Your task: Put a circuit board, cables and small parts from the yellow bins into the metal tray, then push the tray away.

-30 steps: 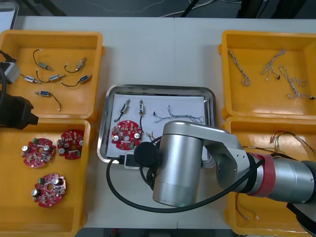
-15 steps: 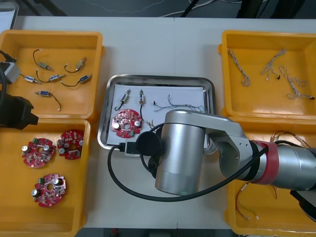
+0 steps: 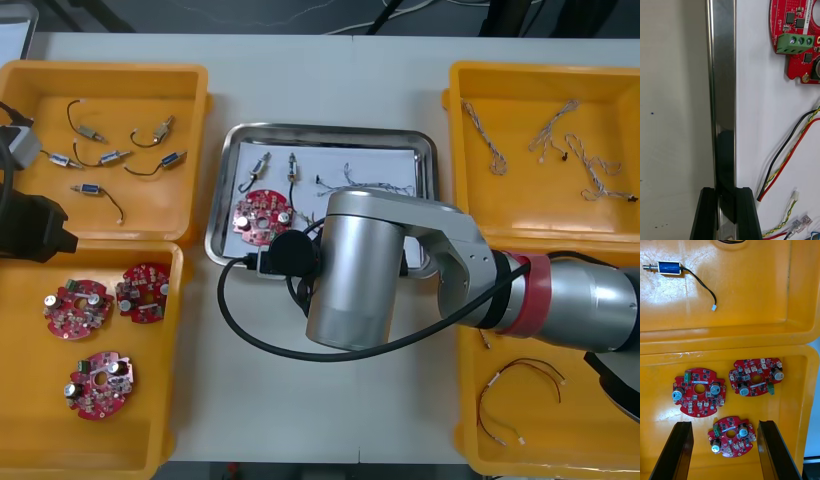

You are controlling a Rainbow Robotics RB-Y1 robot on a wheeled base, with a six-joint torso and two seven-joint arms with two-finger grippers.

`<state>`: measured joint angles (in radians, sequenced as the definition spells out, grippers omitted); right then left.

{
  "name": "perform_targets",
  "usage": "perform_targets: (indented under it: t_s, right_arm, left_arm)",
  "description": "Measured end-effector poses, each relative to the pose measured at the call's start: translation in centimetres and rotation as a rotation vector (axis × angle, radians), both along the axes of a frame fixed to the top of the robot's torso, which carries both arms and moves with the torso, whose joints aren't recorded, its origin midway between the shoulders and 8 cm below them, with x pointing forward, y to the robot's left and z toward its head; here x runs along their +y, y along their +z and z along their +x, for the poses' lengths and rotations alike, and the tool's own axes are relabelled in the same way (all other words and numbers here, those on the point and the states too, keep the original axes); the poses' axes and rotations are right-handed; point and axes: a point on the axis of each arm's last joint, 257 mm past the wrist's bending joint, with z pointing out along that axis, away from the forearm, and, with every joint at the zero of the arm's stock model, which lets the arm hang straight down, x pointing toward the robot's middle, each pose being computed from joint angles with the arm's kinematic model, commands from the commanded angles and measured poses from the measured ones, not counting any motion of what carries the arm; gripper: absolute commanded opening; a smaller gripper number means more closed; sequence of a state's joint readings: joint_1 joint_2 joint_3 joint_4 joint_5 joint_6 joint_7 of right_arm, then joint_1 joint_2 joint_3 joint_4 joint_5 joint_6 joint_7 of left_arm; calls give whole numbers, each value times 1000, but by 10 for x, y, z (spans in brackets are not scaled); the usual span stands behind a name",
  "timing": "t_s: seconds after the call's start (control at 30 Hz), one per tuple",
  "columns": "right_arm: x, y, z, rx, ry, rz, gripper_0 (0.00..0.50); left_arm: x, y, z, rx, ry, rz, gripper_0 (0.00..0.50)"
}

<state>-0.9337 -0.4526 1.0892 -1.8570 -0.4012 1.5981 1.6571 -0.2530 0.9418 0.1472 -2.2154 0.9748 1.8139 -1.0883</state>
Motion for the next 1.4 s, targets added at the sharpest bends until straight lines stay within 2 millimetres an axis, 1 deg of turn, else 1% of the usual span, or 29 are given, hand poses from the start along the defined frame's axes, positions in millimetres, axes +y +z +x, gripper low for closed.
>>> perform_targets:
  t_s: [0.23,0.5,0.63,0.9,1.2,1.4]
  right_arm:
    - [0,9,25,-38,-16,4,0]
    - [-5,21,52,-79,-41,-5,0]
    - [-7,26,64,-97,-24,-23,0]
    - [-5,37,81,-128,-10,-29,0]
    - [-6,52,94,-138,7,-62,0]
    - [0,55,108,-166,43,-58,0]
  left_arm:
    - [0,0,0,0,0,0,500]
    - [0,0,0,0,0,0,500]
    - [0,0,0,0,0,0,500]
    - [0,0,0,1,0,0,500]
    - [0,-1,0,1,0,0,500]
    - [0,-1,0,1,0,0,500]
